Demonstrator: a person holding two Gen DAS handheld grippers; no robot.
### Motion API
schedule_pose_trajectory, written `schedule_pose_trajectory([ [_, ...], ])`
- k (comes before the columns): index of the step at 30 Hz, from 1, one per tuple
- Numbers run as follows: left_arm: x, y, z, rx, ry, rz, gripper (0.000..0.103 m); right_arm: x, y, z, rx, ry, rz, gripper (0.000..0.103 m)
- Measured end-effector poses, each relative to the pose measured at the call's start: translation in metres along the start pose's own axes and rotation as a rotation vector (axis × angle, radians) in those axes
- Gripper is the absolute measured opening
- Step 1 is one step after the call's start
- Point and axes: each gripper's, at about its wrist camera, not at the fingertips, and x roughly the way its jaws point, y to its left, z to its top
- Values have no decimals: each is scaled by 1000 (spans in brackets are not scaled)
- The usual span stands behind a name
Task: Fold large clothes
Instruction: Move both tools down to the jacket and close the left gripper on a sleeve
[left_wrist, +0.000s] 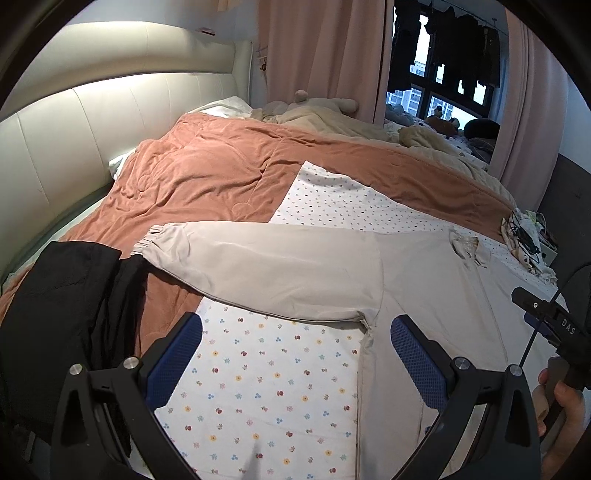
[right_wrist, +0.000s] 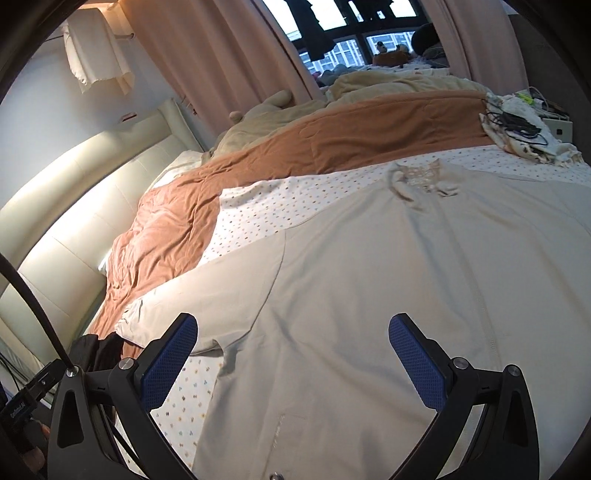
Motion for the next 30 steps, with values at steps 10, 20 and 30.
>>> schedule_pose_trajectory([
  [10,97,49,19,-149,158,-4,90,61,5,21,-39,119,17,86],
  [20,178,91,15,-266,279,84,82,125,6,35,-64,278,80,53],
  [30,242,134,3,-380,328,178,62,167,23,42,-103,339,164,30],
])
